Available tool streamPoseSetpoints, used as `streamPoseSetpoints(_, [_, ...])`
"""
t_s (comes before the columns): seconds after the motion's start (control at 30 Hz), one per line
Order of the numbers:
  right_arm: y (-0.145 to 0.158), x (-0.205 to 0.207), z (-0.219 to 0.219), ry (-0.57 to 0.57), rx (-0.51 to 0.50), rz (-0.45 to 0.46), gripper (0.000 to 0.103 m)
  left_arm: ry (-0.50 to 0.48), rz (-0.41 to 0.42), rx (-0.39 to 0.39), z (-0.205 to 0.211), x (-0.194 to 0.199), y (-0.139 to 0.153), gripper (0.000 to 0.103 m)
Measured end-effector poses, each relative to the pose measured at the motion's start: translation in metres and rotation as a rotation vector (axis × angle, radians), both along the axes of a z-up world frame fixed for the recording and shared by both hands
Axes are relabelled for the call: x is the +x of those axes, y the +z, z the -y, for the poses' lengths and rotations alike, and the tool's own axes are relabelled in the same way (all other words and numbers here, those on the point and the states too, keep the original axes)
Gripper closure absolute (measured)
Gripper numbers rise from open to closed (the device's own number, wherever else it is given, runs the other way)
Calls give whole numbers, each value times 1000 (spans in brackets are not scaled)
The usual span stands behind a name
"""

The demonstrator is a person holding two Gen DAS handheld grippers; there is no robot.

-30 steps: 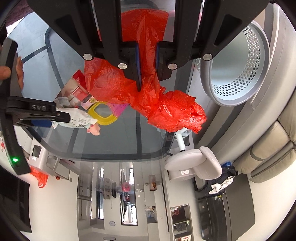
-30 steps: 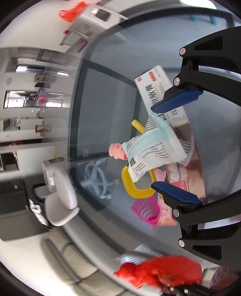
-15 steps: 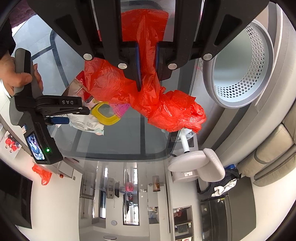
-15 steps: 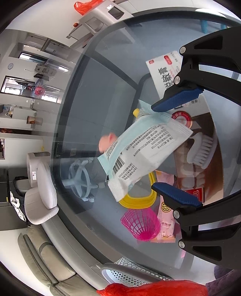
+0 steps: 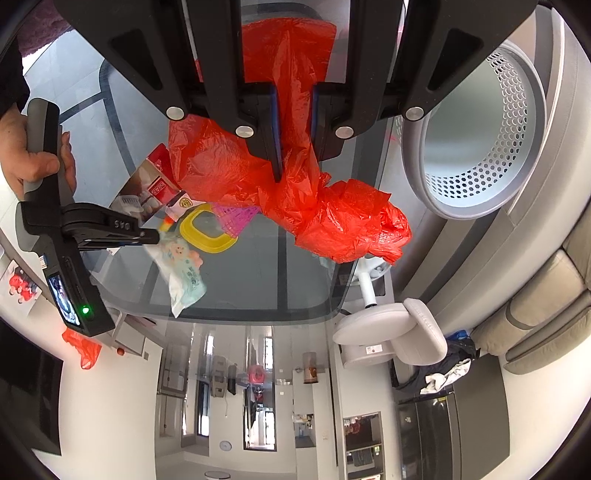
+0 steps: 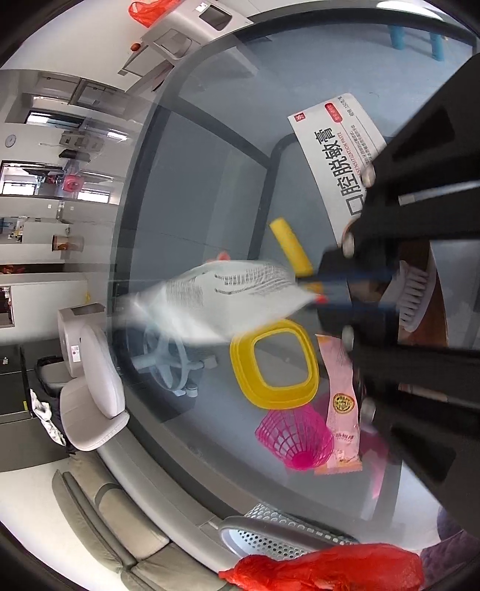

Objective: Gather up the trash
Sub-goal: 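Grasp the white wrapper packet with the right tool while the left tool holds the red bag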

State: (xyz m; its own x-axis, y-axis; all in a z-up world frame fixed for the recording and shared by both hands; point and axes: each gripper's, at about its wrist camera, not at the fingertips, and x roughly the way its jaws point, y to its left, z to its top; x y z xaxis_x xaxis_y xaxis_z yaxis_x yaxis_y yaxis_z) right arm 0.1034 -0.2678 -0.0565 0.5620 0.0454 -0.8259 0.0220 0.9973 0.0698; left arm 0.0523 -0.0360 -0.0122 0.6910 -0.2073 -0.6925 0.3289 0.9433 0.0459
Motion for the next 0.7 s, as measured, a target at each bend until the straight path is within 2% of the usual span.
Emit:
streamPoseSetpoints(0.47, [5,-6,6,4,-6,-16,96,9,-9,-3,-2,1,-1,91])
streamPoseSetpoints(0.53, [5,-7,5,11,-17,-21,80,9,-11,-4,-3,2,-1,91])
streamPoseSetpoints(0.6, [7,-9,4,18,-29,-10,68,9,-9,-5,-3,2,-1,91])
streamPoseSetpoints(0.7, [14,-12,2,23,-40,14,63,10,-9,-7,-4,3,-1,91])
